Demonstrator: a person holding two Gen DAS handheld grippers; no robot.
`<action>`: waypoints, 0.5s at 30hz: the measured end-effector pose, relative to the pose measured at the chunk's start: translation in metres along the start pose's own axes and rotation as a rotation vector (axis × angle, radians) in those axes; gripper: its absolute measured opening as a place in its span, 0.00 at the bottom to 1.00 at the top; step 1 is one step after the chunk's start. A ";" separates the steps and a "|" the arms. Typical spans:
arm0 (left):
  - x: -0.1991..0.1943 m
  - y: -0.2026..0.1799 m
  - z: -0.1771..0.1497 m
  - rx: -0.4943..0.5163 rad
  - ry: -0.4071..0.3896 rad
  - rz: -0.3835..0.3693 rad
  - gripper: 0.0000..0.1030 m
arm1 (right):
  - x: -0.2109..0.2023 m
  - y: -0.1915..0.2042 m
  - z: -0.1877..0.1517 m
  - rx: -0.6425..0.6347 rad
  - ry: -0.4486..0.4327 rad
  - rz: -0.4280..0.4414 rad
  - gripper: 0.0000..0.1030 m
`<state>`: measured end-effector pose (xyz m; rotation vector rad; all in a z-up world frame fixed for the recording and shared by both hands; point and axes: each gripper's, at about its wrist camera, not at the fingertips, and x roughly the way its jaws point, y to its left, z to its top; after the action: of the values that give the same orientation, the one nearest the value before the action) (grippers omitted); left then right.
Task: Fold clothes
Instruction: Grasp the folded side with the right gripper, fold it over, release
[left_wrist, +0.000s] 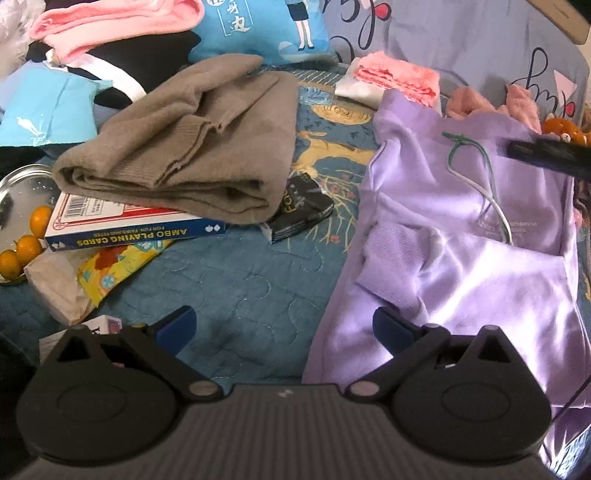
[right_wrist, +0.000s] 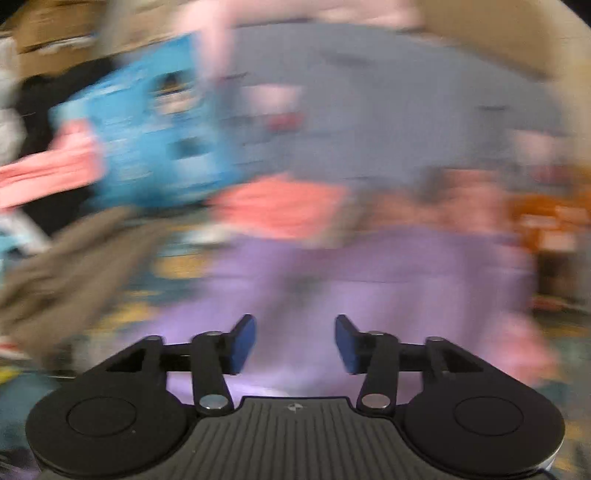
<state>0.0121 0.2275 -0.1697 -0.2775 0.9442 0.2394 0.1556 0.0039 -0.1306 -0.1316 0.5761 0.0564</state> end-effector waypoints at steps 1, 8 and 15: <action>0.001 -0.002 0.000 0.007 0.006 0.003 1.00 | -0.003 -0.021 -0.007 0.018 0.020 -0.053 0.50; 0.006 -0.014 -0.004 0.074 0.016 0.040 1.00 | 0.020 -0.103 -0.043 0.253 0.186 0.007 0.39; 0.007 -0.018 -0.007 0.095 0.018 0.075 1.00 | 0.015 -0.121 -0.061 0.244 0.256 -0.125 0.01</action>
<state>0.0163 0.2092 -0.1774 -0.1573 0.9825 0.2606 0.1459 -0.1246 -0.1761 0.0642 0.8234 -0.1538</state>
